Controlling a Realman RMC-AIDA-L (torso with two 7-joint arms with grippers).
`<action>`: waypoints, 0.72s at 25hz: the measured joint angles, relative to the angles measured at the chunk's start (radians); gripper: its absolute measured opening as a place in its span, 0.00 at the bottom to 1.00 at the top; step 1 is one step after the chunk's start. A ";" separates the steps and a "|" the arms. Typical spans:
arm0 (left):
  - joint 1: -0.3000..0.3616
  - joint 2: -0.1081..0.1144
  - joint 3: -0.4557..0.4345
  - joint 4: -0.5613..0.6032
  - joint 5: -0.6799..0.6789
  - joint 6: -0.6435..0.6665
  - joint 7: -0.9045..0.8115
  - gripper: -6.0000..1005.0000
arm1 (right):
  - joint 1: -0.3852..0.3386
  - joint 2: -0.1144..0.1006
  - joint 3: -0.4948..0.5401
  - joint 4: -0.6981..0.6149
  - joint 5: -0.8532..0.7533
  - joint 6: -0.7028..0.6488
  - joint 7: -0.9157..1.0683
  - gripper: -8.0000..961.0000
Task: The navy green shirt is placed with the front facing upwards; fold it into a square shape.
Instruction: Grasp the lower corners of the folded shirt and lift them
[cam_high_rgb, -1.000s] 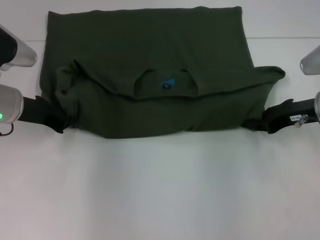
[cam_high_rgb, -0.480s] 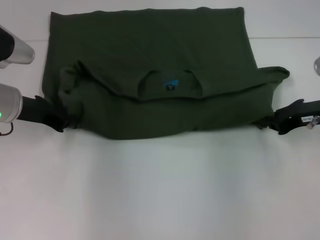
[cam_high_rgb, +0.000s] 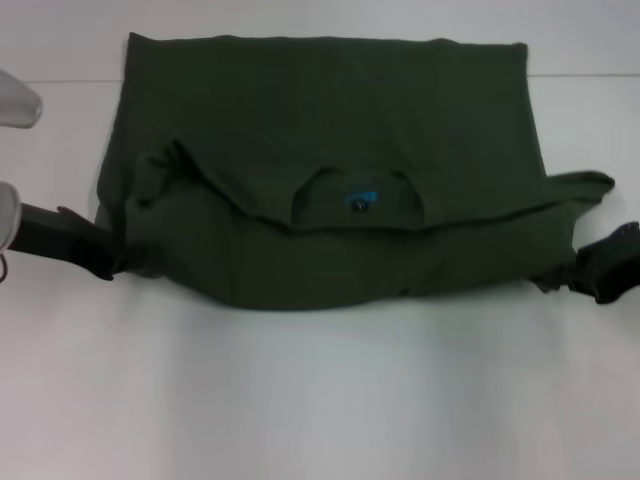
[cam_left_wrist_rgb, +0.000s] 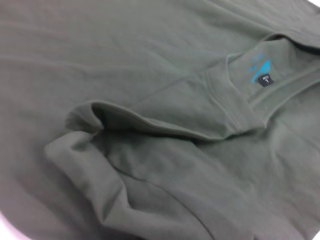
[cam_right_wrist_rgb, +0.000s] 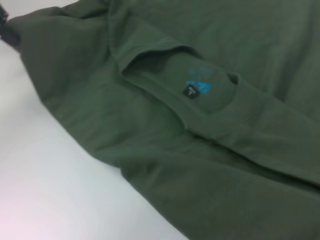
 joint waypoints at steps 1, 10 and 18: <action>0.002 0.002 -0.006 0.006 0.003 0.013 -0.006 0.04 | -0.004 0.000 0.002 -0.009 0.000 -0.022 -0.003 0.03; 0.035 0.035 -0.074 0.063 0.007 0.155 -0.036 0.04 | -0.058 -0.002 0.000 -0.125 -0.009 -0.199 -0.028 0.03; 0.072 0.046 -0.127 0.132 0.039 0.312 -0.078 0.04 | -0.120 0.000 0.009 -0.212 -0.008 -0.265 -0.029 0.03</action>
